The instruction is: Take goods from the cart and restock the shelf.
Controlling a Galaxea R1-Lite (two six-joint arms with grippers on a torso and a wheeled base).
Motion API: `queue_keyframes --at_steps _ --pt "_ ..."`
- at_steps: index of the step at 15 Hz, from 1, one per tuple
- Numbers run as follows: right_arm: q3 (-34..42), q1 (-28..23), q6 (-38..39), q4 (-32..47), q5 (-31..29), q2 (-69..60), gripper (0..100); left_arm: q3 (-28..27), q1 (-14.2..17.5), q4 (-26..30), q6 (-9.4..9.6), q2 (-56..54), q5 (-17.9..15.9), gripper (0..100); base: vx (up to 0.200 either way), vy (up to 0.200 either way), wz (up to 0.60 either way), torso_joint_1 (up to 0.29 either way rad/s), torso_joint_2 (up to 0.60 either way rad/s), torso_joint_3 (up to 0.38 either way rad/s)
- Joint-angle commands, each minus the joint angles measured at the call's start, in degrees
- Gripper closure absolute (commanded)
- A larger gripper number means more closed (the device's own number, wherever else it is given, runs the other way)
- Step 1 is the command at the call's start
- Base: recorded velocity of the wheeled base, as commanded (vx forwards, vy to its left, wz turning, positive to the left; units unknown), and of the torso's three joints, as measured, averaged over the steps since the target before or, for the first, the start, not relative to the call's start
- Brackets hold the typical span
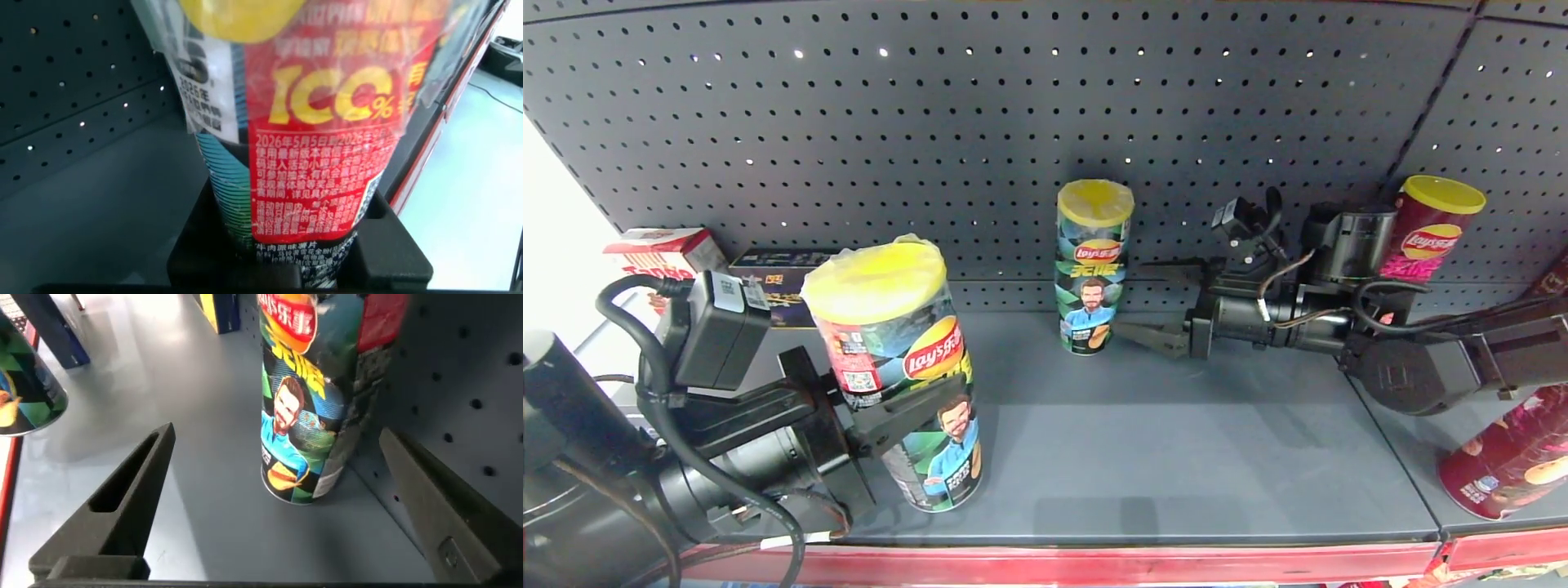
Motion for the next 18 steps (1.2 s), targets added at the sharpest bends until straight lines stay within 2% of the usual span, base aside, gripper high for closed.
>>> queue_keyframes --at_steps 1,3,9,14,16,18 --pt "-0.96 0.41 0.08 -0.01 0.03 1.97 0 0.08 0.20 -0.04 0.08 -0.03 0.02 100 0.000 0.000 0.00 0.000 0.00 0.000" --pt "-2.45 1.03 -0.01 -0.01 0.20 3.55 0 -0.01 1.87 -0.04 0.08 -0.12 -0.42 100 0.000 0.000 0.00 0.000 0.00 0.000" --pt "-2.45 2.43 -0.01 -0.01 0.20 4.60 0 0.08 1.96 -0.04 0.08 -0.21 -0.42 100 0.000 0.000 0.00 0.000 0.00 0.000" --pt "4.41 3.49 -0.10 -1.85 0.11 0.82 0 0.08 1.96 -0.04 0.08 -0.21 -0.34 100 0.000 0.000 0.00 0.000 0.00 0.000" --pt "4.05 1.90 0.17 -1.94 -0.50 0.65 0 0.17 1.96 -0.04 0.08 -0.21 -0.25 100 0.000 0.000 0.00 0.000 0.00 0.000" --pt "0.27 0.06 0.25 -1.85 -0.59 2.58 0 0.26 1.96 -0.04 0.08 -0.21 -0.16 100 0.000 0.000 0.00 0.000 0.00 0.000"
